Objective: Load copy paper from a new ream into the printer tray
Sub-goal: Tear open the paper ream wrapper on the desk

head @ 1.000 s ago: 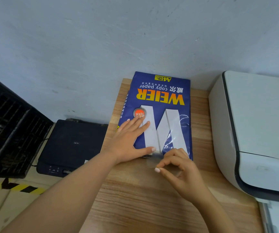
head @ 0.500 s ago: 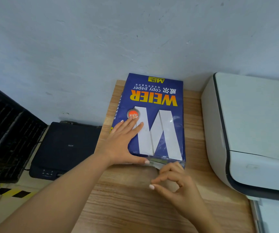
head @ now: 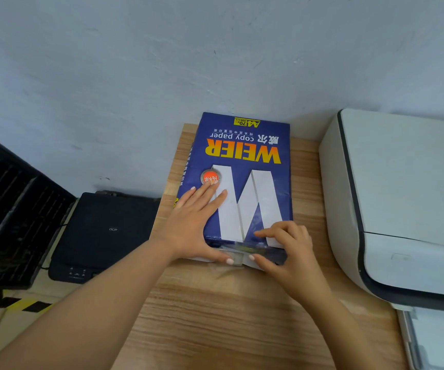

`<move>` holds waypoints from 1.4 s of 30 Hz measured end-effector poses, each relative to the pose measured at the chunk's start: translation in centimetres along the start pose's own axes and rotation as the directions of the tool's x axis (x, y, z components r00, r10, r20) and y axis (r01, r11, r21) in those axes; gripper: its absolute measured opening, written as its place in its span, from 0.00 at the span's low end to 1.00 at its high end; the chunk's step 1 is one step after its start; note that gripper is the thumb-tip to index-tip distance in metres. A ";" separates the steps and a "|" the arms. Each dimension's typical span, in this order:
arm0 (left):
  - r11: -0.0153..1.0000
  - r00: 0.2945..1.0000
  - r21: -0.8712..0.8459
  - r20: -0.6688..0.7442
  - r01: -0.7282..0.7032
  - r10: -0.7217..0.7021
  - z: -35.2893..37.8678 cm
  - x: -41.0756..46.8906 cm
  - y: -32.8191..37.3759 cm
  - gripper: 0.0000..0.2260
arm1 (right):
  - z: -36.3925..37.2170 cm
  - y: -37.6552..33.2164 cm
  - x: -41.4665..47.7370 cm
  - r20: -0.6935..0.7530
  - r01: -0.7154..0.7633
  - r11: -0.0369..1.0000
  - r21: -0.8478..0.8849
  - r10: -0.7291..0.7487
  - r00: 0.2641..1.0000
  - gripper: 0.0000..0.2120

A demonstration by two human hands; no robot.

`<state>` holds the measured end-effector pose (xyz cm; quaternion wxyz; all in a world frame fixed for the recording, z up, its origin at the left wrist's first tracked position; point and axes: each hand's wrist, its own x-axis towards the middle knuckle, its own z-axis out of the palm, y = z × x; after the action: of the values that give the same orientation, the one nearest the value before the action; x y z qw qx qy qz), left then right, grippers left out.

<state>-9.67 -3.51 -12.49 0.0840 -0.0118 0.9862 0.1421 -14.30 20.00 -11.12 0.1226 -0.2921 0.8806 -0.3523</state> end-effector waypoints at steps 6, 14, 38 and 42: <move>1.000 1.000 -0.011 -0.004 -0.002 0.002 0.0 0.1 0.0 0.56 | 0.4 0.5 0.3 -0.012 0.038 0.989 -0.144 -0.040 0.999 0.13; 1.000 1.000 -0.020 0.014 0.001 -0.001 -0.1 0.0 0.0 0.56 | 0.3 0.6 0.6 -0.061 0.088 0.988 -0.131 -0.096 0.993 0.02; 0.999 0.999 -0.035 0.031 0.007 -0.006 -0.1 0.0 -0.1 0.56 | -0.5 1.1 0.4 0.123 0.143 0.968 -0.208 -0.119 0.985 0.18; 0.999 1.000 -0.033 0.019 0.005 -0.005 0.0 0.0 -0.1 0.56 | -0.6 1.2 0.1 0.075 0.155 0.963 -0.220 -0.141 0.987 0.09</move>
<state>-9.67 -3.62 -12.54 0.0933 -0.0142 0.9829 0.1581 -15.13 20.89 -11.52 0.0878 -0.3792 0.8867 -0.2496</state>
